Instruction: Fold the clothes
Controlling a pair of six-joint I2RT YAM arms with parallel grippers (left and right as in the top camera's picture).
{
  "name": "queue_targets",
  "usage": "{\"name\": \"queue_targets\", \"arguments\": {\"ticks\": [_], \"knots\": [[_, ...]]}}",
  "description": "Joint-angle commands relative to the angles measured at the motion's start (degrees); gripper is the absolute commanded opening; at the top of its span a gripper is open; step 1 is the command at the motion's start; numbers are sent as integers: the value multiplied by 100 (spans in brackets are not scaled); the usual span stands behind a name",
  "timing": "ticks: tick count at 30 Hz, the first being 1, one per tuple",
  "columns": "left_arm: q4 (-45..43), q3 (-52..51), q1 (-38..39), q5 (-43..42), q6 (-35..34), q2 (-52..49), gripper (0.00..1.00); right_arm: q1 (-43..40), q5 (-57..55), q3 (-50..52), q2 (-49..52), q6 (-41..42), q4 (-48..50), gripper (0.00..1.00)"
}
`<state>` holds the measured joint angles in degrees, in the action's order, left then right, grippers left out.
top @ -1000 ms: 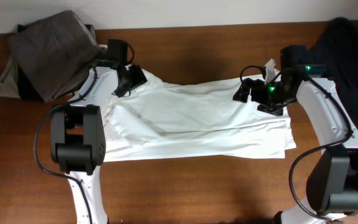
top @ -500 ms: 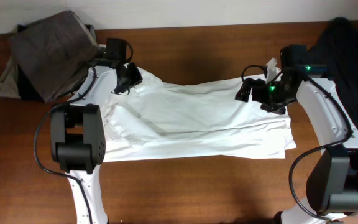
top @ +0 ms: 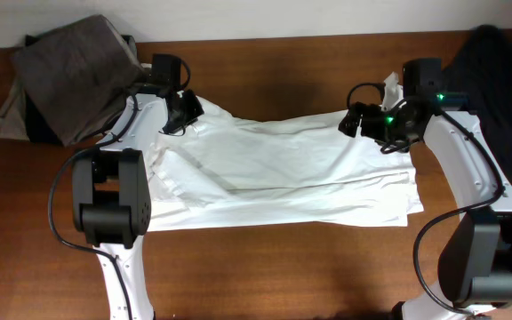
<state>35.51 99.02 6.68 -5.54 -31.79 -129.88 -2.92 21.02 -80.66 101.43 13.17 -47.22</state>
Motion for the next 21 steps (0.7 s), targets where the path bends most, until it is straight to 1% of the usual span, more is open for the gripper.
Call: {"name": "queue_targets", "arguments": {"ticks": [1,6,10,11,13,15,18,21], "knots": [[125,122,-24,26,57,-42,1,-212,-487,-103,-44,236,308,98],[291,122,-24,24,57,15,1,-815,-525,-105,184,293,962,98],[315,122,-20,24,57,15,2,-1060,-501,-243,918,308,1239,98],[315,122,-20,24,57,15,2,-1023,-503,-466,1268,87,1228,98],[315,122,-13,24,57,15,2,-929,-643,-796,1659,-232,1154,97],[332,122,-9,24,57,15,2,-706,-1357,-1405,2135,-372,925,98],[382,122,-9,26,57,15,2,-507,-1910,-1823,2323,-494,857,98],[409,122,-7,26,57,15,2,-415,-2170,-1906,2437,-586,1001,99]]}}
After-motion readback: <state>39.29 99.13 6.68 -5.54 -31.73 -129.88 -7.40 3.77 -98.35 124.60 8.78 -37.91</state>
